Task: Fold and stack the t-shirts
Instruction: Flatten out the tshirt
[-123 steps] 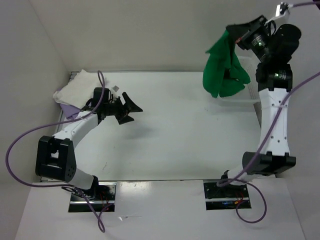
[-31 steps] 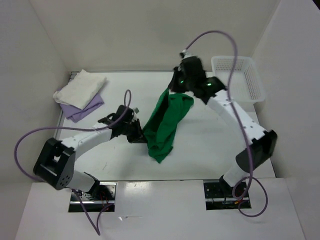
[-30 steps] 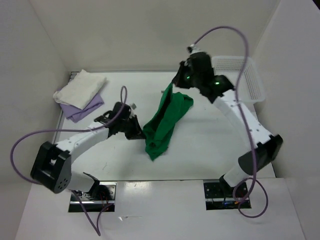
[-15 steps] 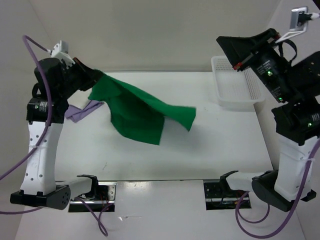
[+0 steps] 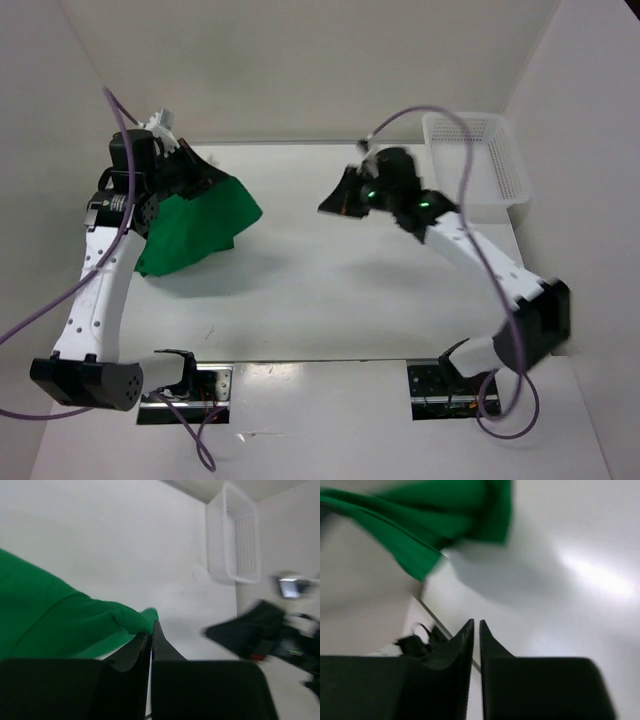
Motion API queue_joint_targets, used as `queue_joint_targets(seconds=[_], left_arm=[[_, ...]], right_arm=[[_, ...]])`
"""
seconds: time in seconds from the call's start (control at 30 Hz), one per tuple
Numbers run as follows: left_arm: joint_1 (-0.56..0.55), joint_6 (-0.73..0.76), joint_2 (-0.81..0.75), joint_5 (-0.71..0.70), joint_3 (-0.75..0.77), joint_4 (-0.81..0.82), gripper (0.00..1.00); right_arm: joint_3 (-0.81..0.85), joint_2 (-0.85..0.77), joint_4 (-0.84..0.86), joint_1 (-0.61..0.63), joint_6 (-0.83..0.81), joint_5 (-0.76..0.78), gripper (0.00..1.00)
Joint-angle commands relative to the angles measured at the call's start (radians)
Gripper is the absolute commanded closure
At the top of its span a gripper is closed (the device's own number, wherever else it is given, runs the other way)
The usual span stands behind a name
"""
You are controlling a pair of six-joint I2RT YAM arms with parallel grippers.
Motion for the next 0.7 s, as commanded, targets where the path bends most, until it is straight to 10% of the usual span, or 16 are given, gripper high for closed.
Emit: queue_joint_targets(seconds=[0.0, 0.13, 0.27, 0.67], left_arm=[[0.008, 0.01, -0.026, 0.064, 0.006, 0.039, 1.0], [0.008, -0.006, -0.026, 0.144, -0.032, 0.062, 1.0], [-0.069, -0.028, 0.019, 0.213, -0.046, 0.117, 1.0], [-0.187, -0.063, 0.187, 0.247, 0.476, 0.153, 1.0]], right_arm=[[-0.163, 0.156, 0.135, 0.107, 0.04, 0.046, 0.82], [-0.159, 0.348, 0.267, 0.129, 0.097, 0.1, 0.47], [-0.073, 0.485, 0.254, 0.12, 0.12, 0.074, 0.41], [-0.024, 0.044, 0.05, 0.12, -0.064, 0.005, 0.28]])
